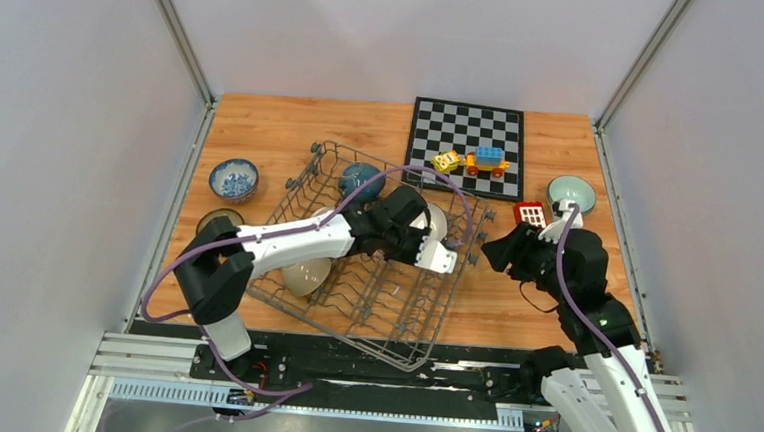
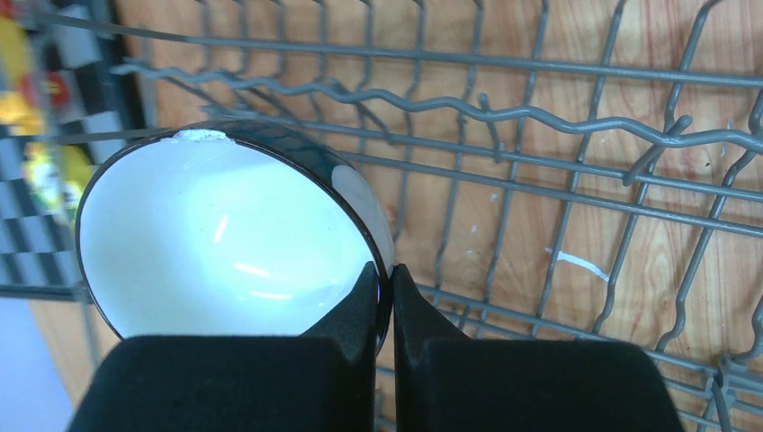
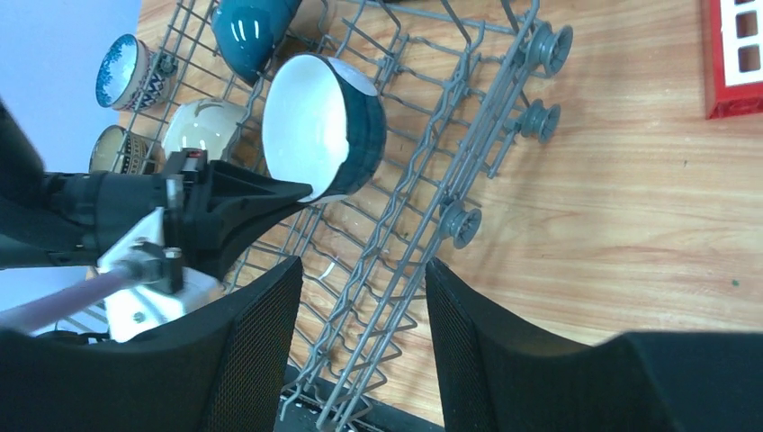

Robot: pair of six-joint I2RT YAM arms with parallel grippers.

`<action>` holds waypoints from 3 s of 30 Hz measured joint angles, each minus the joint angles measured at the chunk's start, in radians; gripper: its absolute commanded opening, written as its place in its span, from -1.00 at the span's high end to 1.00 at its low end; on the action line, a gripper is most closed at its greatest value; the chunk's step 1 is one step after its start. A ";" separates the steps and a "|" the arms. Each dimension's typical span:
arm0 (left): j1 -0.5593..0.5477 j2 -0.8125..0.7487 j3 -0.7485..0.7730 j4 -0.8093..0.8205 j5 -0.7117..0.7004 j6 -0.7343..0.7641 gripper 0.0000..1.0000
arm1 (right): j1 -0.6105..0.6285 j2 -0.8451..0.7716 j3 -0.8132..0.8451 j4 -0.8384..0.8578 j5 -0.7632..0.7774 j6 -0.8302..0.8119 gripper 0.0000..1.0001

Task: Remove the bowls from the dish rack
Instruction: Pick up the bowl from the dish rack, then place the bowl at the center of the board.

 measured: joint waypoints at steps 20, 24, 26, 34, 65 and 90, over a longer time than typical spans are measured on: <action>-0.381 -0.631 -0.261 -0.066 -0.276 0.184 1.00 | 0.287 0.406 0.766 -0.297 -0.005 -0.370 -0.32; -0.482 -0.636 -0.291 -0.189 -0.391 0.232 1.00 | 0.437 0.524 0.925 -0.445 0.043 -0.433 -0.30; -0.517 -0.637 -0.291 -0.229 -0.425 0.244 1.00 | 0.518 0.573 0.971 -0.502 0.077 -0.454 -0.26; -0.569 -0.595 -0.194 -0.427 -0.435 0.185 1.00 | 0.809 0.715 1.014 -0.653 0.296 -0.448 -0.16; -0.588 -0.533 -0.067 -0.540 -0.237 0.003 1.00 | 0.925 0.770 0.847 -0.590 0.351 -0.366 0.03; -0.588 -0.538 -0.066 -0.539 -0.227 -0.016 1.00 | 0.925 0.780 0.723 -0.549 0.307 -0.350 0.63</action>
